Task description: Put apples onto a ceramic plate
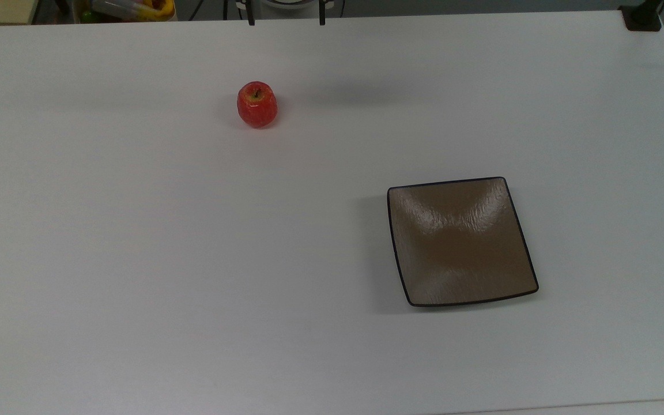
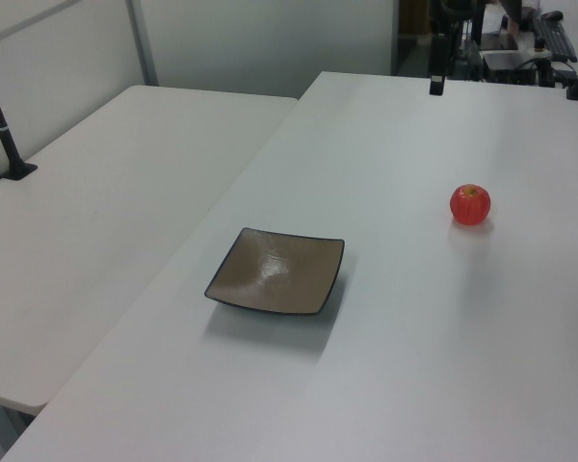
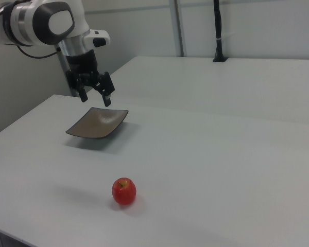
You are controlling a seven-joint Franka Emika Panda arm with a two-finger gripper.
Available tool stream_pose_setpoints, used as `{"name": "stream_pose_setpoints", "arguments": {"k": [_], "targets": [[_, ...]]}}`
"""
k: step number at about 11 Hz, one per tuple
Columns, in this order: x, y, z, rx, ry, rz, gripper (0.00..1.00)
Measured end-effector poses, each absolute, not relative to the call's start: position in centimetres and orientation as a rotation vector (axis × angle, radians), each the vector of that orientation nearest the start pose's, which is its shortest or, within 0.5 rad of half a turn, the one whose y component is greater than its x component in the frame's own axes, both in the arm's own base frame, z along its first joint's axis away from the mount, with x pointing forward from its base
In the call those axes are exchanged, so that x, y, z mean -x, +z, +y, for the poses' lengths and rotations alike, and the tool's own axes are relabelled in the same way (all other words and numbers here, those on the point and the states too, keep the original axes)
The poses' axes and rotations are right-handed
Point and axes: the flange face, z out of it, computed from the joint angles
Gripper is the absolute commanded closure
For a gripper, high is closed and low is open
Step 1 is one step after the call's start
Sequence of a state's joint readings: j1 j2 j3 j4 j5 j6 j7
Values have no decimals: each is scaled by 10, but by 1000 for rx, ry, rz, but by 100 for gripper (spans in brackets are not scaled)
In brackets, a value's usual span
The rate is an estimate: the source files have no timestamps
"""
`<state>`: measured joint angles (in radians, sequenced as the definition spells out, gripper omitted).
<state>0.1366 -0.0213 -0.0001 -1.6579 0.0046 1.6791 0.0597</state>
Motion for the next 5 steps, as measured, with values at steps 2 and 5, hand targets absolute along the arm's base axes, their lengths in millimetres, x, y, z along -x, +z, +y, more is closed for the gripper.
{"name": "stream_pose_setpoints", "arguments": {"k": [2, 5], "targets": [[-554, 607, 74, 3129, -78, -112, 0], [-557, 612, 66, 3128, -102, -90, 0]]}}
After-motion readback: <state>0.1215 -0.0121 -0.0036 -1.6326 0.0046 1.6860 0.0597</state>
